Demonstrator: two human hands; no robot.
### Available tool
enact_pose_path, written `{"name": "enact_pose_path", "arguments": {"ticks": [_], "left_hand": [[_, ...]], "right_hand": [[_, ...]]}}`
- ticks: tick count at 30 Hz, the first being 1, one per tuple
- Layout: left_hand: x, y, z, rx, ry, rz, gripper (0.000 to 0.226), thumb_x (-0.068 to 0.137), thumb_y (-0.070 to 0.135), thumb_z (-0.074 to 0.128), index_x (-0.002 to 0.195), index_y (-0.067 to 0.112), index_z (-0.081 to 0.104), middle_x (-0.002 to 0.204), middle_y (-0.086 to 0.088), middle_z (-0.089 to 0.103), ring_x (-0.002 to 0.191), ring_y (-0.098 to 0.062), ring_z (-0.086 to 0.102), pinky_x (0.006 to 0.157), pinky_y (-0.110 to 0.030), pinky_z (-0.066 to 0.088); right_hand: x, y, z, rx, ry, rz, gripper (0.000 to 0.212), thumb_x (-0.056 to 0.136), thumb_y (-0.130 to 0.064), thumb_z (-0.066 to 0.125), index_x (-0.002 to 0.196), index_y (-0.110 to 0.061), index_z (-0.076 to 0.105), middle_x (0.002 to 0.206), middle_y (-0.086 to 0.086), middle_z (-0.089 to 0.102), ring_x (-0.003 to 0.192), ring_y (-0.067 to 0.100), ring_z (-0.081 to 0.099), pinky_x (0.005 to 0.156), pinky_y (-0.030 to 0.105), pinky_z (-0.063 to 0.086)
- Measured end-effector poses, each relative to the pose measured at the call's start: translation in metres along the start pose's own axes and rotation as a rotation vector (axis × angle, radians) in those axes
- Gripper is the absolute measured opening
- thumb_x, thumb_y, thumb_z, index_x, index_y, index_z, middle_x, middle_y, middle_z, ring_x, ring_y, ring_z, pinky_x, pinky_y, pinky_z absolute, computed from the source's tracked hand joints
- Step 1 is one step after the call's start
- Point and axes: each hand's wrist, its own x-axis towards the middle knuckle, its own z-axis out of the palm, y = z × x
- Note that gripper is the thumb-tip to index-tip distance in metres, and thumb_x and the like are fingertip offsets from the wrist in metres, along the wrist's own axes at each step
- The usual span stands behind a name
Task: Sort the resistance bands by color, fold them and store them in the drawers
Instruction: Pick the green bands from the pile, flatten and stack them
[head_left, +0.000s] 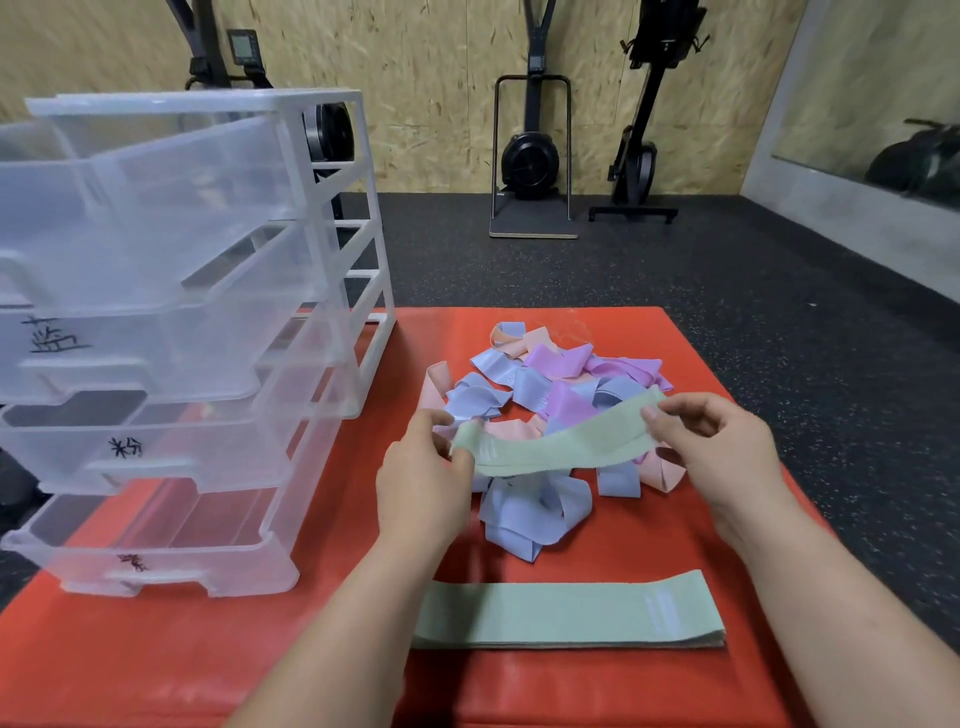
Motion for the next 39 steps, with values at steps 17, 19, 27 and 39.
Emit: {"name": "enact_pose_path", "arguments": {"ticks": [17,19,27,39], "left_hand": [[-0.008,0.034,0.011,-0.249,-0.109,0.388,0.033,0.098,0.024,0.072,0.13,0.027,0.068,0.125,0.019,0.068,0.114,-0.005,0.062,0.091,-0.017,0.044],[-0.01,0.04,0.012,-0.266,-0.134,0.427,0.036,0.099,0.028,0.072,0.135,0.027,0.066,0.13,0.02,0.066,0.12,-0.005,0.06,0.096,-0.021,0.045],[-0.013,0.047,0.005,-0.228,-0.211,0.486,0.022,0.102,0.032,0.068,0.124,0.035,0.071,0.101,0.017,0.068,0.096,-0.01,0.061,0.083,-0.02,0.044],[-0.003,0.048,-0.006,-0.555,-0.12,0.319,0.006,0.096,0.016,0.077,0.095,0.021,0.073,0.08,0.008,0.07,0.074,-0.01,0.062,0.071,-0.029,0.051]], "right_hand": [[-0.009,-0.024,0.013,0.083,-0.256,-0.191,0.017,0.099,-0.004,0.067,0.114,-0.009,0.074,0.104,0.006,0.078,0.093,0.017,0.072,0.082,0.028,0.061],[-0.013,-0.03,0.015,0.089,-0.307,-0.232,0.024,0.095,-0.001,0.071,0.118,-0.01,0.074,0.106,0.013,0.077,0.096,0.022,0.074,0.085,0.03,0.059],[-0.029,-0.029,0.027,-0.252,-0.478,-0.424,0.029,0.092,-0.007,0.076,0.114,-0.024,0.069,0.095,-0.007,0.08,0.096,0.014,0.077,0.087,0.032,0.059],[-0.032,0.009,0.054,-0.499,-0.438,-0.341,0.03,0.079,-0.023,0.085,0.104,-0.034,0.072,0.098,-0.017,0.076,0.095,0.007,0.072,0.087,0.045,0.059]]}}
